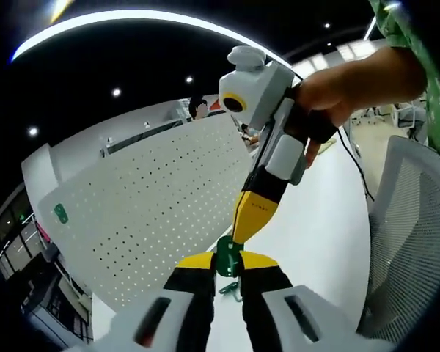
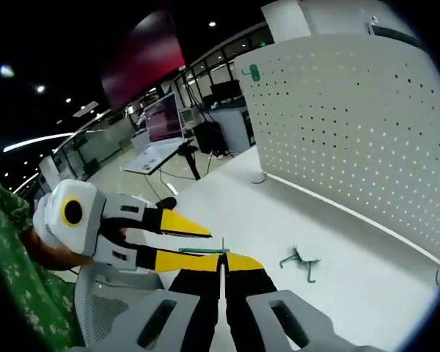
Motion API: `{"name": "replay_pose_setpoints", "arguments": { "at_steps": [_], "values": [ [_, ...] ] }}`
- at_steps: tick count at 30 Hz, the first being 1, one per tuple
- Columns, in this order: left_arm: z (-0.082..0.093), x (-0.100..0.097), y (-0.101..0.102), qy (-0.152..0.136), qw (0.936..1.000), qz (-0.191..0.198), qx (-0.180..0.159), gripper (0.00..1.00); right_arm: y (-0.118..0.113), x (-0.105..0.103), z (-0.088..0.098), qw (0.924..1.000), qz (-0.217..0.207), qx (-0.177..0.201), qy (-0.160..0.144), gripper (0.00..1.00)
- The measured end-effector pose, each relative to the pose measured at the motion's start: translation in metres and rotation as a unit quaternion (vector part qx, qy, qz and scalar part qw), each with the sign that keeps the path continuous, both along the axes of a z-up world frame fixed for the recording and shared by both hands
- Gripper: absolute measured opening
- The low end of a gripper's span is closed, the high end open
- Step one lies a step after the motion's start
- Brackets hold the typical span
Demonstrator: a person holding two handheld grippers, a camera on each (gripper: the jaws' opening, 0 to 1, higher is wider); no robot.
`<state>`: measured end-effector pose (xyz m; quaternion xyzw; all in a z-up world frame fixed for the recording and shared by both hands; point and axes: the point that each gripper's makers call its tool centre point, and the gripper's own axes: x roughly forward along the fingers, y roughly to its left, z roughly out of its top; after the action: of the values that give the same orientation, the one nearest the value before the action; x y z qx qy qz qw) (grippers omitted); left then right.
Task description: Insert the hook assembly into the mounting plate slot until the hook locks in place.
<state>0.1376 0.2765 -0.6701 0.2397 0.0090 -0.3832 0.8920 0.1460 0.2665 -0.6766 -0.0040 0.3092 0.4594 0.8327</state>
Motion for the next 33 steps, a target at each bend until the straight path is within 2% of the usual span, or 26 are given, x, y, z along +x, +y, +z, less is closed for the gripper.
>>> {"name": "replay_pose_setpoints", "arguments": {
  "at_steps": [14,33],
  "values": [
    [-0.0024,-0.0002,-0.0012,0.010,0.9999,-0.009,-0.006,0.06,0.0046,-0.0036,0.0023,0.9997,0.004,0.015,0.018,0.00],
    [-0.0038,0.0006,-0.0010,0.018,0.9997,-0.011,-0.010,0.04,0.0042,-0.0047,0.0025,0.9992,0.003,0.022,0.034,0.00]
  ]
}}
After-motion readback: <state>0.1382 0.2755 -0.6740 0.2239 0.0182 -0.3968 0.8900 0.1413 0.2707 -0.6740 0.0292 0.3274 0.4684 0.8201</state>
